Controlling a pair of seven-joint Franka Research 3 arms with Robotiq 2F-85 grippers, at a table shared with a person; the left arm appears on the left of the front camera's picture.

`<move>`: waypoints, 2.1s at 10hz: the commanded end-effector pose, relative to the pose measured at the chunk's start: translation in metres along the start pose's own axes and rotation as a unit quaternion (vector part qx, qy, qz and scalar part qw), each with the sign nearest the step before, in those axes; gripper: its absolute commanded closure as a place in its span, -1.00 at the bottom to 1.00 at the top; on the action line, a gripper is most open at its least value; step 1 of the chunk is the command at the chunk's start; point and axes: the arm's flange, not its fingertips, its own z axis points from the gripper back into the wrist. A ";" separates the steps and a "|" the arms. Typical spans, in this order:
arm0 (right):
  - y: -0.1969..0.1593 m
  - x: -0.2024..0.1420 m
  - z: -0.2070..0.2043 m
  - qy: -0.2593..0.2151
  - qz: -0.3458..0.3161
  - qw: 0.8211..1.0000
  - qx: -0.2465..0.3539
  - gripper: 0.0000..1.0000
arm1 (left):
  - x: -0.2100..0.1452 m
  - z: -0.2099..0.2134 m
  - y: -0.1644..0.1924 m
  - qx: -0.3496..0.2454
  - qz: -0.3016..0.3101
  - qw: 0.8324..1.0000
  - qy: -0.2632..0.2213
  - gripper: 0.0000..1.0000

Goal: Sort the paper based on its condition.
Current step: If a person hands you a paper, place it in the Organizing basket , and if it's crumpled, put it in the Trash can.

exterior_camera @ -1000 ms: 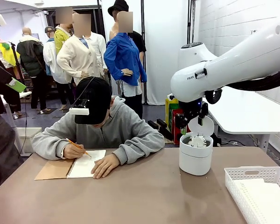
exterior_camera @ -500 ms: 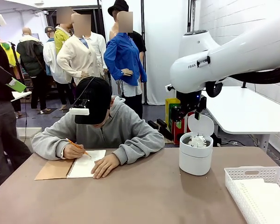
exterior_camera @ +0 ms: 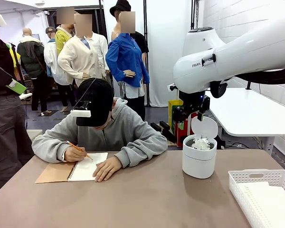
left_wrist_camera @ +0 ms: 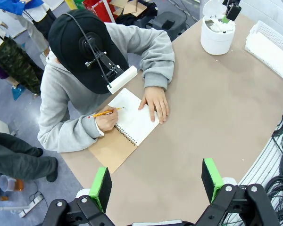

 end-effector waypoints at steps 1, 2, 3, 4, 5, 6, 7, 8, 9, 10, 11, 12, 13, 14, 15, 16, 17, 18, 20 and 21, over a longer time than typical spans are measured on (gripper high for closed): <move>-0.002 0.002 -0.001 0.002 -0.001 1.000 -0.005 -1.00 | -0.001 0.000 0.001 0.000 0.001 1.000 -0.001 -1.00; 0.000 0.000 0.000 0.000 0.000 1.000 0.000 -1.00 | -0.001 0.000 0.001 0.000 0.001 1.000 -0.001 -1.00; 0.012 -0.011 0.006 -0.005 0.023 1.000 0.017 -1.00 | -0.001 0.000 0.001 0.000 0.001 1.000 -0.001 -1.00; 0.025 -0.020 0.017 -0.011 0.035 0.999 0.026 -1.00 | -0.001 0.000 0.001 0.000 0.001 1.000 -0.001 -1.00; 0.035 -0.025 0.030 -0.016 0.044 0.998 0.048 -1.00 | -0.001 0.000 0.001 0.000 0.001 1.000 -0.001 -1.00; 0.046 -0.030 0.043 -0.022 0.051 0.996 0.072 -1.00 | -0.001 0.000 0.001 0.000 0.001 1.000 -0.001 -1.00; 0.053 -0.031 0.059 -0.036 0.050 0.993 0.097 -1.00 | -0.001 0.000 0.001 0.000 0.001 1.000 -0.001 -1.00; 0.064 -0.028 0.076 -0.058 0.045 0.991 0.109 -1.00 | -0.001 0.000 0.001 0.000 0.001 1.000 -0.001 -1.00; 0.075 -0.022 0.092 -0.073 0.057 0.986 0.142 -1.00 | -0.001 0.000 0.001 0.000 0.001 1.000 -0.001 -1.00; 0.081 -0.016 0.110 -0.084 0.059 0.981 0.167 -1.00 | -0.001 0.000 0.001 0.000 0.001 1.000 -0.001 -1.00; 0.089 -0.011 0.127 -0.104 0.059 0.978 0.174 -1.00 | -0.001 0.000 0.001 0.000 0.001 1.000 -0.001 -1.00; 0.095 -0.007 0.144 -0.125 0.050 0.975 0.178 -1.00 | -0.001 0.000 0.001 0.000 0.001 1.000 -0.001 -1.00; 0.099 -0.007 0.160 -0.137 0.050 0.969 0.198 -1.00 | -0.001 0.000 0.001 0.000 0.001 1.000 -0.001 -1.00; 0.102 -0.009 0.173 -0.140 0.043 0.967 0.210 -1.00 | -0.001 0.000 0.001 0.000 0.001 1.000 -0.001 -1.00; 0.104 -0.014 0.185 -0.155 0.062 0.962 0.215 -1.00 | -0.001 0.000 0.001 0.000 0.001 1.000 -0.001 -1.00; 0.106 -0.018 0.194 -0.187 0.080 0.958 0.200 -1.00 | -0.001 0.000 0.001 0.000 0.001 1.000 -0.001 -1.00; 0.106 -0.022 0.199 -0.211 0.108 0.952 0.195 -1.00 | -0.001 0.000 0.001 0.000 0.001 1.000 -0.001 -1.00; 0.108 -0.026 0.200 -0.228 0.117 0.947 0.195 -1.00 | -0.001 0.000 0.001 0.000 0.001 1.000 -0.001 -1.00; 0.111 -0.036 0.202 -0.235 0.127 0.943 0.197 -1.00 | -0.001 0.000 0.001 0.000 0.001 1.000 -0.001 -1.00; 0.111 -0.038 0.202 -0.234 0.127 0.943 0.200 -1.00 | -0.001 0.000 0.001 0.000 0.001 1.000 -0.001 -1.00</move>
